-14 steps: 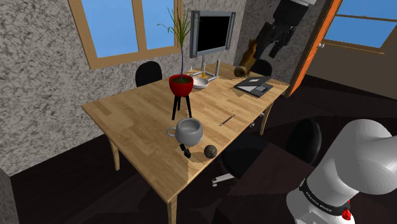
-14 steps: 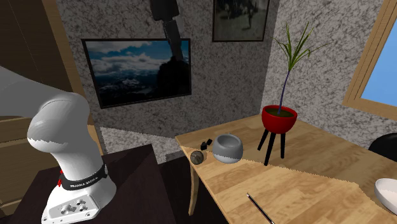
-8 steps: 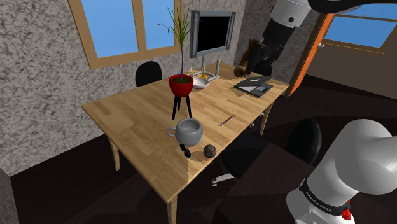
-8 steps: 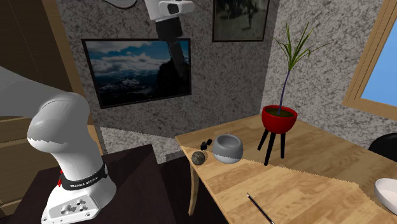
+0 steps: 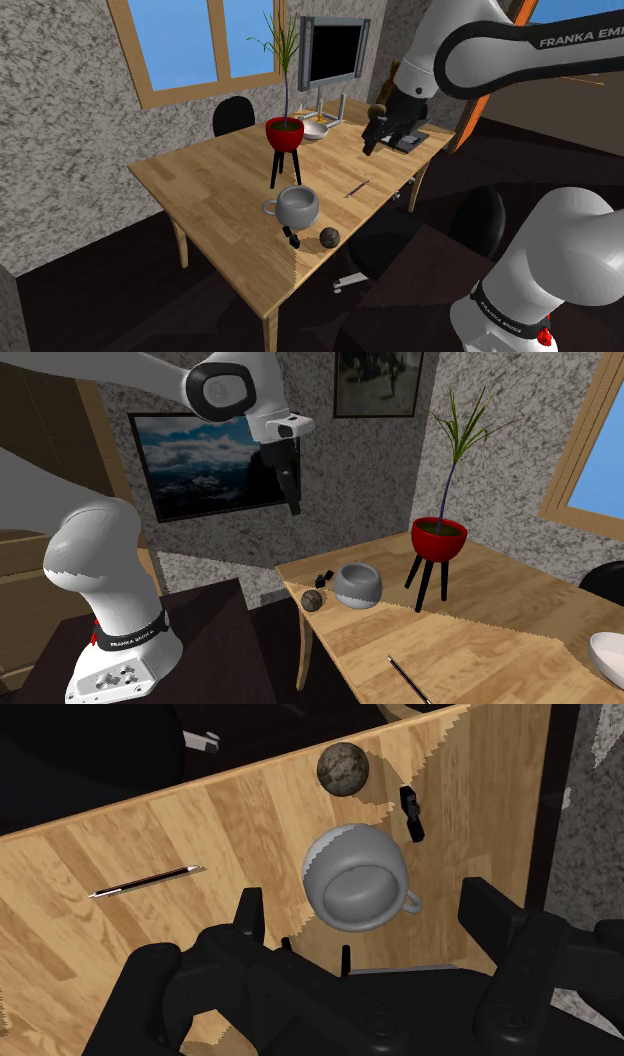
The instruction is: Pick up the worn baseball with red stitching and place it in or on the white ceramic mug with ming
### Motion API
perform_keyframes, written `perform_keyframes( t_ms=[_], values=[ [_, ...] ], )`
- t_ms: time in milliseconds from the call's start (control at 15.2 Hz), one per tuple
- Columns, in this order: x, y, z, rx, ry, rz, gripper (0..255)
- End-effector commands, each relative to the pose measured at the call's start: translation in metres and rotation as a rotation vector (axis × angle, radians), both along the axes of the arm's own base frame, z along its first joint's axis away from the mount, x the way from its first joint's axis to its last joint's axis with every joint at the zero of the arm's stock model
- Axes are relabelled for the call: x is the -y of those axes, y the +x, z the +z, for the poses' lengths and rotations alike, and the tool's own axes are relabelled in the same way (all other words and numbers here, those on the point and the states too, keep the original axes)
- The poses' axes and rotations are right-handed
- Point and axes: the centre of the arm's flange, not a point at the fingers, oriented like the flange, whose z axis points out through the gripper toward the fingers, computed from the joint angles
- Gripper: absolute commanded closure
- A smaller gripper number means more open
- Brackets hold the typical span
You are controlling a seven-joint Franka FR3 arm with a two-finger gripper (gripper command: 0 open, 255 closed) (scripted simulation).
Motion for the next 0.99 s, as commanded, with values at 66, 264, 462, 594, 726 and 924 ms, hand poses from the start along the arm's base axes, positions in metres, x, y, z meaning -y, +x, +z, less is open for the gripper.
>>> perform_keyframes(
  t_ms=[66, 264, 462, 594, 726, 924],
  values=[
    [-0.006, 0.007, -0.038, 0.0, 0.0, -0.006, 0],
    [-0.012, 0.015, -0.076, -0.003, -0.001, -0.012, 0],
    [-0.018, 0.023, -0.115, -0.006, -0.001, -0.018, 0],
    [-0.022, 0.028, -0.14, -0.007, -0.001, -0.022, 0],
    [-0.026, 0.034, -0.166, -0.009, -0.002, -0.026, 0],
    [-0.032, 0.042, -0.204, -0.012, -0.002, -0.032, 0]
  ],
)
